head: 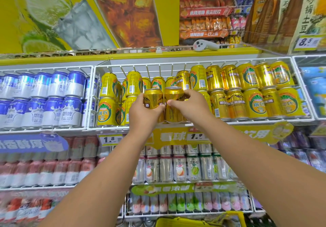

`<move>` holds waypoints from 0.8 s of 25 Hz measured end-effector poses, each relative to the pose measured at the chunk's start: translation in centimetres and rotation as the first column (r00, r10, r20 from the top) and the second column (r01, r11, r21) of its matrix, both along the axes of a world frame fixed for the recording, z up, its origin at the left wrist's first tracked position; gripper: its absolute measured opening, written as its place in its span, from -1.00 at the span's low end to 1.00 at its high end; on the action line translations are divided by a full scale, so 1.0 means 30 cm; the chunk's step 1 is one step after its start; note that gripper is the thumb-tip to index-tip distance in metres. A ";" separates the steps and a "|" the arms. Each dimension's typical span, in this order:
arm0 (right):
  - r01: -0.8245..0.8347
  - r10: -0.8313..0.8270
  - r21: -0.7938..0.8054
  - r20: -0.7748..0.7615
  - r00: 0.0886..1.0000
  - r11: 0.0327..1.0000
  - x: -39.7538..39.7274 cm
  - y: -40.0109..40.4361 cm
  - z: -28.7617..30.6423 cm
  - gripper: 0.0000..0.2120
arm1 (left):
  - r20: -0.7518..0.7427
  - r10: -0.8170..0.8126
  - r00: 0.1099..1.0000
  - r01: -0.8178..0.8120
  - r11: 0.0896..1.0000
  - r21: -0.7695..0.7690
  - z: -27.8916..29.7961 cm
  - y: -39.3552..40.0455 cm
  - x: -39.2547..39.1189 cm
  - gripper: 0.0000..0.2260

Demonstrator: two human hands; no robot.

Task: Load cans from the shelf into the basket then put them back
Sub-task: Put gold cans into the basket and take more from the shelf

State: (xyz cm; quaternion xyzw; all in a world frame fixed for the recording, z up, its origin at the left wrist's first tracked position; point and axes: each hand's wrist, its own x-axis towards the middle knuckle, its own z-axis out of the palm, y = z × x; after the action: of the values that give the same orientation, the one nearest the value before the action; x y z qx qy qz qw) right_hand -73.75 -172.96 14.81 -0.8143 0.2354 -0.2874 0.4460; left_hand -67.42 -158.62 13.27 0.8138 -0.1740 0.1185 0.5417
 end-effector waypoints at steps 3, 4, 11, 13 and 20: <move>-0.067 0.063 0.095 0.049 0.997 0.993 -0.099 -0.020 -0.026 -0.65 | -0.042 -0.011 0.999 0.010 1.000 -0.016 0.006 0.024 -0.100 -0.53; -0.079 0.075 0.118 0.043 0.996 0.990 -0.138 -0.026 -0.039 -0.56 | -0.052 -0.016 0.999 0.015 1.000 -0.012 -0.004 0.028 -0.132 -0.54; -0.202 0.221 0.228 -0.057 0.974 0.952 -0.404 -0.085 -0.238 -0.75 | -0.135 0.000 0.991 0.009 0.998 0.067 -0.184 0.059 -0.348 -0.41; -0.229 0.262 0.273 -0.091 0.961 0.934 -0.455 -0.094 -0.334 -0.75 | -0.175 0.008 0.985 0.009 0.995 0.100 -0.278 0.070 -0.382 -0.37; -0.167 0.293 0.418 -0.257 0.921 0.893 -0.544 -0.090 -0.758 -0.68 | -0.384 0.006 0.923 0.080 0.975 0.208 -0.658 0.096 -0.454 -0.30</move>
State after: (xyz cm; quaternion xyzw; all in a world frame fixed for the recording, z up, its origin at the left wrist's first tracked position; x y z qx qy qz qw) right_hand -90.06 -175.66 -7.94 -0.7671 0.2559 -0.0463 0.5864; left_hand -81.04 -155.74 -6.47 0.8726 -0.0923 -0.0725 0.4742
